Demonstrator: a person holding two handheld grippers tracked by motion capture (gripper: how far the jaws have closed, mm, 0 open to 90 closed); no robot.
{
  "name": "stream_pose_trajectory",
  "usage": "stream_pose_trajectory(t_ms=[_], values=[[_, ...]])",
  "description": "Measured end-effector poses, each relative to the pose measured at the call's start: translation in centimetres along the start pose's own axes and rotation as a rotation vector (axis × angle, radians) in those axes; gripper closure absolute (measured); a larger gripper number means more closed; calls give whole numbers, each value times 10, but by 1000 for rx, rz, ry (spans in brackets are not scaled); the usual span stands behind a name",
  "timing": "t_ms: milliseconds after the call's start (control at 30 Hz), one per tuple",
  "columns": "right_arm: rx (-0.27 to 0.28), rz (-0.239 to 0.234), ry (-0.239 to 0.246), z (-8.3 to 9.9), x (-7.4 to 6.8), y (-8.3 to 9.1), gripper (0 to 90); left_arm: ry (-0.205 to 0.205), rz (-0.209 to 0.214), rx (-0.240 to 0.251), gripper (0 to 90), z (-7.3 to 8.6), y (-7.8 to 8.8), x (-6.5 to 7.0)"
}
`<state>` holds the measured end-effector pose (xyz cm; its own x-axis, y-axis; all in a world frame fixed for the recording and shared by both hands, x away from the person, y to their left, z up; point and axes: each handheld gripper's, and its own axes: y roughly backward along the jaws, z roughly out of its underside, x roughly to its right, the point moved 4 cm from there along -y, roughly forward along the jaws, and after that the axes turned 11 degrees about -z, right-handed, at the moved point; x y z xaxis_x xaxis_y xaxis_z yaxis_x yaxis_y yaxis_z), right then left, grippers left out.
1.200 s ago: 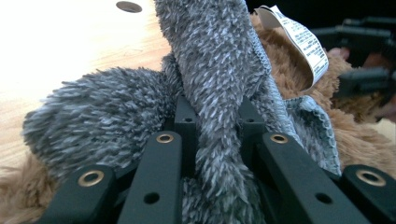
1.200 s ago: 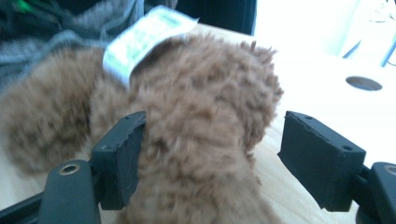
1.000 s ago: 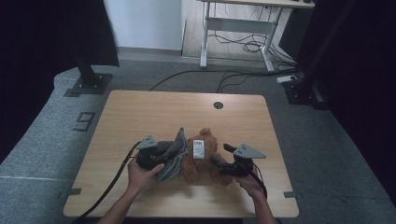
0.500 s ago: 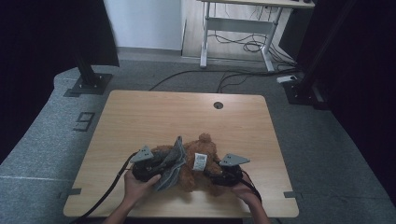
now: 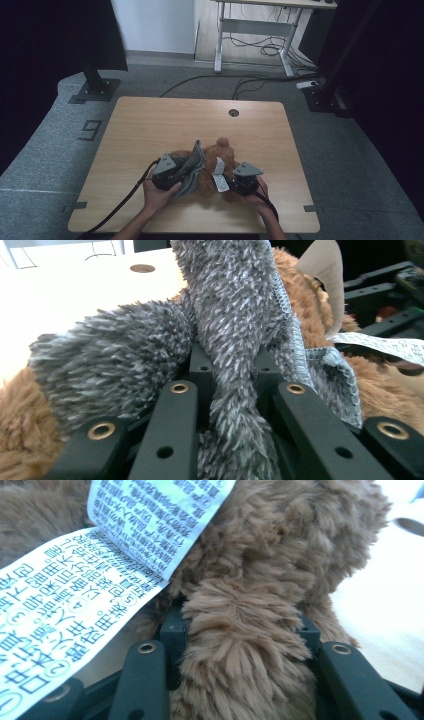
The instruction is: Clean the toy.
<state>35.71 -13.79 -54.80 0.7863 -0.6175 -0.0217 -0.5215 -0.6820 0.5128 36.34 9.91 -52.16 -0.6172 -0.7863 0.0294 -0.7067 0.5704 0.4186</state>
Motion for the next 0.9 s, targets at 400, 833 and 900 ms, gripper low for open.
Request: stream_pose_trajectory(t_ms=[400, 833, 900], values=[[81, -23, -26, 5, 12, 3, 568, 84, 91, -73, 764, -20, -1, -8], [94, -77, 20, 7, 3, 12, 550, 2, 186, -144, 755, -78, -43, 57], [73, -62, 17, 9, 3, 12, 550, -1, 198, -169, 751, -69, -53, 63]])
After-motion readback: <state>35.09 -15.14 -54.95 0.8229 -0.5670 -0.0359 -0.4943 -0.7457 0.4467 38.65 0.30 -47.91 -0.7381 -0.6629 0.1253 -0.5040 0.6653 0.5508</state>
